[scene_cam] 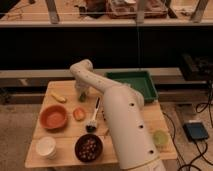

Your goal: Place pepper in tray

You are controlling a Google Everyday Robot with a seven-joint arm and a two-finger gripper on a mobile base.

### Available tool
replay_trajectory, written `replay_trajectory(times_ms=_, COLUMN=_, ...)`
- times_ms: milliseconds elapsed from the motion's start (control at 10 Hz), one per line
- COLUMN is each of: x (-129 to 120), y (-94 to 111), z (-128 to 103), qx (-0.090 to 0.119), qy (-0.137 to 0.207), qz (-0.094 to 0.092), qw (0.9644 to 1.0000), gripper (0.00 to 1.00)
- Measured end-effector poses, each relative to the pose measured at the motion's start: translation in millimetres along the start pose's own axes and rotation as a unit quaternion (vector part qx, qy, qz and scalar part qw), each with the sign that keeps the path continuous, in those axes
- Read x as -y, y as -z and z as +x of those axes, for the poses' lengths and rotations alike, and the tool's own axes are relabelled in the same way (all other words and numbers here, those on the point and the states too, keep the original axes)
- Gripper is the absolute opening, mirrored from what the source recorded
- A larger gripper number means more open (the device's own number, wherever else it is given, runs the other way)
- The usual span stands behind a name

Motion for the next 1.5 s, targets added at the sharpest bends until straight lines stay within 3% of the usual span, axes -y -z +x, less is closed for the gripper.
replay_trajectory(times_ms=1200, x=1.4, y=0.9, z=-0.6, qx=0.001, qy=0.001, qz=0.000, qw=1.0000, gripper=0.48)
replay_trajectory(times_ms=1400, x=1.3, y=0.9, z=-0.7, qx=0.002, qy=0.001, qz=0.000, qw=1.0000, gripper=0.37)
replay_trajectory(times_ms=1500, x=1.3, y=0.8, z=-0.9, qx=0.002, qy=0.001, qz=0.000, qw=1.0000, gripper=0.24)
